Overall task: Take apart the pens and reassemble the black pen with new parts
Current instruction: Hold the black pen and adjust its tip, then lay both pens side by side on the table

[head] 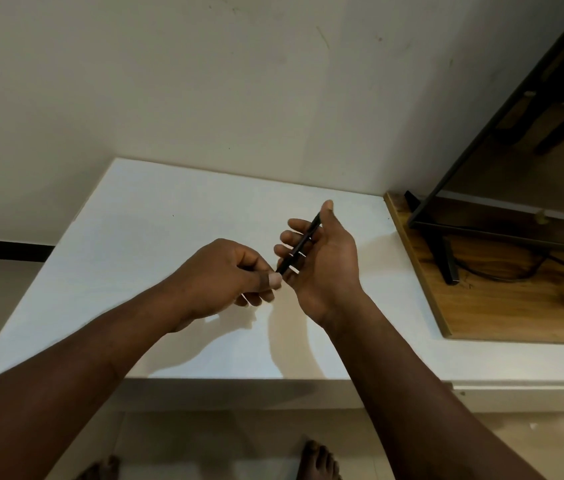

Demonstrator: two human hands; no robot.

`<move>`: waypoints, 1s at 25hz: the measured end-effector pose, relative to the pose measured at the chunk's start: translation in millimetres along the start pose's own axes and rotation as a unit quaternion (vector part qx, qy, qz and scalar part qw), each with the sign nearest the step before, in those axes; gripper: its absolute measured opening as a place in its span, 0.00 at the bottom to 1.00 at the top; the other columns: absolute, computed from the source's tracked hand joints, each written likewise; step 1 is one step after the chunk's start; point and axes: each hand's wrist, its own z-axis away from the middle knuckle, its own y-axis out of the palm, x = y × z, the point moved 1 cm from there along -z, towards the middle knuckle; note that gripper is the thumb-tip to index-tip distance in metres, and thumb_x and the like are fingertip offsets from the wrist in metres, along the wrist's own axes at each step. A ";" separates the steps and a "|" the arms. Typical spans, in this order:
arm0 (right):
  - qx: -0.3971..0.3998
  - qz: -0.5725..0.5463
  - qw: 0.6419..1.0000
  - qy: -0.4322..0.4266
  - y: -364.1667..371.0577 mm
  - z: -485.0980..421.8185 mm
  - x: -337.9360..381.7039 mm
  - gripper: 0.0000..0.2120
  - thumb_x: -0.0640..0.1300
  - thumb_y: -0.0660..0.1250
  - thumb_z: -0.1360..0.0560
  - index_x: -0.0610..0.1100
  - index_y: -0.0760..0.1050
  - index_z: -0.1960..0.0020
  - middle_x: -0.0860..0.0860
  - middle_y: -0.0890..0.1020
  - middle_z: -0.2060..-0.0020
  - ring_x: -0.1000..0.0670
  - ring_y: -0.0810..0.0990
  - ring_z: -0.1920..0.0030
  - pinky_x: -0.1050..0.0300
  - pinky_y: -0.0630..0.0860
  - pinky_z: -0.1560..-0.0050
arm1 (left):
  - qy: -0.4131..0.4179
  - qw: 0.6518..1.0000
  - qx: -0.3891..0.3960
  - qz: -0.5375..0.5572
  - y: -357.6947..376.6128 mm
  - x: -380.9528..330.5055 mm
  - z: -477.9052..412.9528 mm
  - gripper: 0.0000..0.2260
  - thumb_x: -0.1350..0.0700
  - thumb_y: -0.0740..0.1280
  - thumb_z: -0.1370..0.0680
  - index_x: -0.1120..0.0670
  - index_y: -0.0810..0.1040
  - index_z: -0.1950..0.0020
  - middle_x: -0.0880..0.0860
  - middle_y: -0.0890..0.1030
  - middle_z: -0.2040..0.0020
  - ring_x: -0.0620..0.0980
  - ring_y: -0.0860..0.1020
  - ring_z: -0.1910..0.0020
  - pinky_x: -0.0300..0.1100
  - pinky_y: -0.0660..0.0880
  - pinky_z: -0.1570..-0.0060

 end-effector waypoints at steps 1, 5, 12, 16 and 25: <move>-0.016 0.064 0.998 -0.005 0.9 -0.2 -1.0 0.26 0.67 0.63 0.18 0.43 0.82 0.46 0.49 0.87 0.59 0.49 0.85 0.59 0.52 0.79 0.54 | -0.010 1.000 -0.016 0.017 -1.6 0.9 -1.1 0.07 0.49 0.73 0.21 0.50 0.88 0.55 0.47 0.89 0.59 0.44 0.87 0.61 0.36 0.78 0.62; -0.015 0.171 0.985 -0.030 4.5 0.6 -5.0 0.12 0.55 0.69 0.18 0.47 0.82 0.46 0.52 0.89 0.51 0.49 0.87 0.49 0.54 0.78 0.52 | -0.046 0.994 -0.065 0.076 -7.8 5.0 -3.5 0.08 0.50 0.72 0.21 0.51 0.89 0.55 0.49 0.89 0.59 0.44 0.86 0.64 0.34 0.78 0.66; -0.018 0.219 0.973 -0.068 3.7 0.4 -9.2 0.06 0.47 0.74 0.21 0.47 0.83 0.47 0.47 0.89 0.49 0.51 0.87 0.54 0.56 0.78 0.54 | -0.047 0.994 -0.066 0.078 -6.9 6.4 -4.1 0.08 0.51 0.72 0.20 0.52 0.88 0.54 0.49 0.89 0.59 0.43 0.85 0.65 0.32 0.77 0.67; -0.024 0.222 0.971 -0.083 2.4 -0.4 -10.0 0.05 0.46 0.75 0.22 0.46 0.83 0.48 0.48 0.89 0.53 0.54 0.86 0.57 0.57 0.78 0.57 | -0.060 0.994 -0.055 0.066 -5.5 5.4 -4.3 0.08 0.48 0.73 0.21 0.51 0.88 0.54 0.48 0.89 0.59 0.43 0.85 0.65 0.34 0.78 0.66; -0.072 0.353 0.923 -0.132 -7.3 -10.4 -17.1 0.02 0.44 0.76 0.25 0.48 0.84 0.56 0.51 0.89 0.61 0.53 0.86 0.61 0.49 0.85 0.53 | -0.059 0.946 -0.198 -0.250 -55.8 13.7 -1.6 0.07 0.47 0.77 0.27 0.46 0.84 0.52 0.45 0.85 0.58 0.51 0.83 0.57 0.46 0.80 0.54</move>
